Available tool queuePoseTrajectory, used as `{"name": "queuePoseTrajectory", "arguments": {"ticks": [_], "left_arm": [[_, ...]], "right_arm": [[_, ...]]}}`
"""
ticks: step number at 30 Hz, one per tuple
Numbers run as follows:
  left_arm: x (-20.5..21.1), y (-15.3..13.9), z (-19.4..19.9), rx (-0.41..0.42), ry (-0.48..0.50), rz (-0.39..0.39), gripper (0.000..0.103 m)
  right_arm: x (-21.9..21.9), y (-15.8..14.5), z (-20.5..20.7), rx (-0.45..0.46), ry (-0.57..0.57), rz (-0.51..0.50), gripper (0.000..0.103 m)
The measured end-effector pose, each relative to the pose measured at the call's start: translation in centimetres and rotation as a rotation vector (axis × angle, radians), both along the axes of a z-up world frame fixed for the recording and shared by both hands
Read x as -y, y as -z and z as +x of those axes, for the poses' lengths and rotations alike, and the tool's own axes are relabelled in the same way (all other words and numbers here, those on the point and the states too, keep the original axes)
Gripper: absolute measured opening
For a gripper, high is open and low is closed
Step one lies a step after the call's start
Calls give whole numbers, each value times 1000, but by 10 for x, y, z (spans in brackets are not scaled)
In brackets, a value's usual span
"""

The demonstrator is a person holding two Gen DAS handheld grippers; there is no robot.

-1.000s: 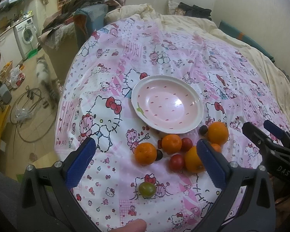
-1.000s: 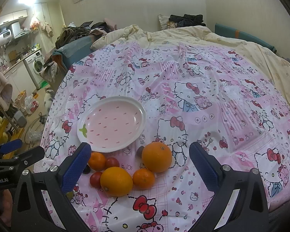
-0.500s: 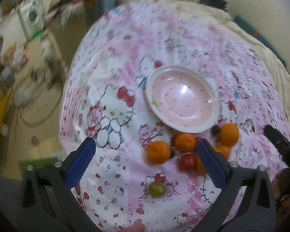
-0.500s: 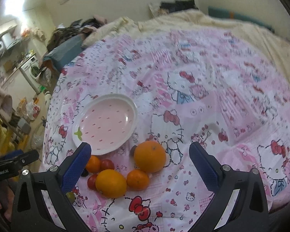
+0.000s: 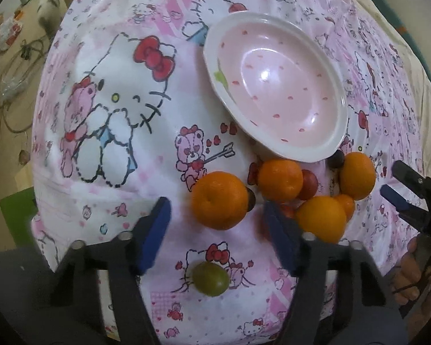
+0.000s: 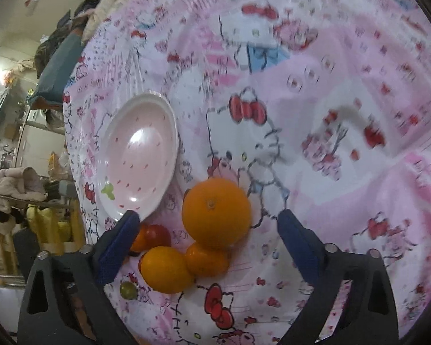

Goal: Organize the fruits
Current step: 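Grasp the large orange with the right tool while the left tool grasps a mandarin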

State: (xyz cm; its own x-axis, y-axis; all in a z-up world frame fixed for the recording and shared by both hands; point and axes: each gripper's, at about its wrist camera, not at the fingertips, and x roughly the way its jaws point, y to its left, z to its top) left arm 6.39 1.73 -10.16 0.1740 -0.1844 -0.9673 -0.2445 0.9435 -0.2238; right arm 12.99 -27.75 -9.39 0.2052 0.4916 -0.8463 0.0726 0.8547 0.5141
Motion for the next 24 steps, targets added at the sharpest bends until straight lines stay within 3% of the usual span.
{"name": "queuePoseTrajectory", "arguments": {"ticks": [1, 4, 9, 11, 12, 13, 19, 24], "left_arm": [[0, 1, 0, 2, -1, 4, 59], [1, 5, 1, -5, 3, -21, 44], [0, 7, 2, 4, -2, -19, 39], [1, 6, 3, 5, 2, -11, 37], [4, 4, 3, 9, 17, 11, 36], [5, 2, 3, 16, 28, 33, 36], [5, -12, 3, 83, 21, 82, 36], [-4, -32, 2, 150, -24, 87, 35]], "right_arm": [[-3, 4, 0, -12, -7, 6, 88], [-8, 15, 2, -38, -23, -17, 82], [-16, 34, 4, -74, -42, -30, 80], [-19, 35, 6, -60, -57, -46, 74], [-20, 34, 5, -49, -70, -65, 64], [-22, 32, 5, -33, -87, -72, 62], [-24, 19, -5, 31, -116, -125, 59], [-10, -6, -11, 41, -33, -103, 59]]}}
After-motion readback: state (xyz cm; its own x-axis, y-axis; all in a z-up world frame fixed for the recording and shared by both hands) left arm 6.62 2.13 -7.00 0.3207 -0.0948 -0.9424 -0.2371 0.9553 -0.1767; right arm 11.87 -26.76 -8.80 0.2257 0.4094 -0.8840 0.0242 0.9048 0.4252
